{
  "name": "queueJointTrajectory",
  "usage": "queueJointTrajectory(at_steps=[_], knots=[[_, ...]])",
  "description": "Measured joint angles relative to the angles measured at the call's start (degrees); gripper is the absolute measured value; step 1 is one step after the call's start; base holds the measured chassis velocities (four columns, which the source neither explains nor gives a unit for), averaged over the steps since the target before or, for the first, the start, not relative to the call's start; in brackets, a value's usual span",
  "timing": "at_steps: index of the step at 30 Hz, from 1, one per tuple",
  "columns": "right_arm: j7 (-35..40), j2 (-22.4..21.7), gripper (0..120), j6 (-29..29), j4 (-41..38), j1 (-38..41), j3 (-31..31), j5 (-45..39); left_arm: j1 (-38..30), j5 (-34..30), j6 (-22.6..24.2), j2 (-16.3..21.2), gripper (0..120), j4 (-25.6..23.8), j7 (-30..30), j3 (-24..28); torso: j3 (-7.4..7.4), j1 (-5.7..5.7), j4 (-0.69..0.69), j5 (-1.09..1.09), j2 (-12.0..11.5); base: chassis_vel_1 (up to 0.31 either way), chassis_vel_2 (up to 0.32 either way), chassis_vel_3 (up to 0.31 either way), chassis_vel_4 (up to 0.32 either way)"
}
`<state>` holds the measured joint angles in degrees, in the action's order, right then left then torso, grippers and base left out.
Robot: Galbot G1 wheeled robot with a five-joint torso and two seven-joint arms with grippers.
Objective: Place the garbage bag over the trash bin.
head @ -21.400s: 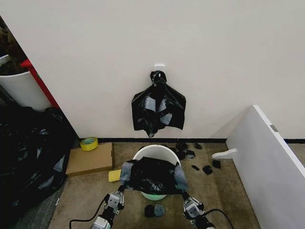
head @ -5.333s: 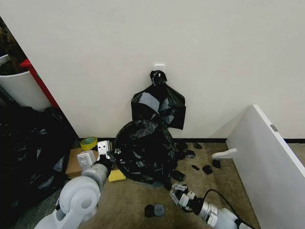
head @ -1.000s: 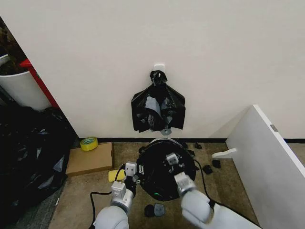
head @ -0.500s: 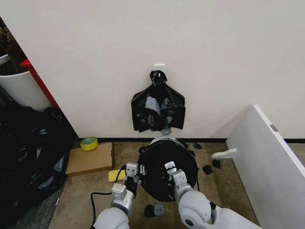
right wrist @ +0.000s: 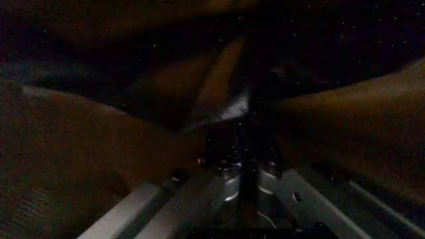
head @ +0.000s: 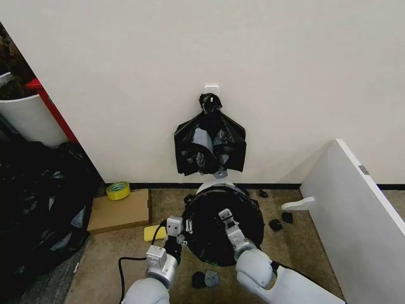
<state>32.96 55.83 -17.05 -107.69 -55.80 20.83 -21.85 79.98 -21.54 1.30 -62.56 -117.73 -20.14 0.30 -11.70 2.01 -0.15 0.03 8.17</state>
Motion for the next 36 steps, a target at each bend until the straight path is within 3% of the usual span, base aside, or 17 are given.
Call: queueJointTrajectory(at_steps=[2,3,7,12,20,30,36], knots=[[3.19,-1.22,0,-5.7,-4.25,-0.52,0.03,-6.03,-0.12,0.0,-0.04,-0.02,0,0.22,-0.02,0.02,0.0,0.0,0.0,0.0,0.0,0.0,0.0,0.0,0.0],[3.19,-1.22,0,-5.7,-4.25,-0.52,0.03,-6.03,-0.12,0.0,-0.04,-0.02,0,0.22,-0.02,0.02,0.0,0.0,0.0,0.0,0.0,0.0,0.0,0.0,0.0],[12.23,-1.15,0,-18.79,-9.68,-0.84,-0.09,-20.15,-0.24,0.0,-0.06,-0.15,0,0.32,-0.01,0.21,0.0,0.0,0.0,0.0,0.0,0.0,0.0,0.0,0.0],[15.67,0.91,0,-24.28,-8.95,0.01,0.63,-25.64,-0.16,-0.01,-0.07,-0.06,0,0.1,-0.01,0.21,0.0,0.0,0.01,0.0,0.0,0.0,0.0,0.0,0.0],[16.43,3.36,0,-25.06,-3.56,2.91,2.79,-26.16,0.62,-0.03,-0.07,0.26,0,-1.08,-0.01,0.01,0.0,0.0,0.01,0.01,0.0,0.0,0.0,0.0,0.0],[14.57,4.55,0,-24.97,3.12,5.19,5.27,-14.28,1.24,0.17,-0.07,-0.09,0,-1.64,-0.01,0.25,0.0,0.0,0.01,0.0,0.0,0.0,0.0,0.0,0.0],[14.51,3.75,0,-24.39,1.58,3.98,4.03,-11.83,0.89,0.01,-0.07,0.01,0,-1.16,-0.01,0.24,0.0,0.0,0.0,0.01,0.0,0.0,0.0,0.0,0.0]])
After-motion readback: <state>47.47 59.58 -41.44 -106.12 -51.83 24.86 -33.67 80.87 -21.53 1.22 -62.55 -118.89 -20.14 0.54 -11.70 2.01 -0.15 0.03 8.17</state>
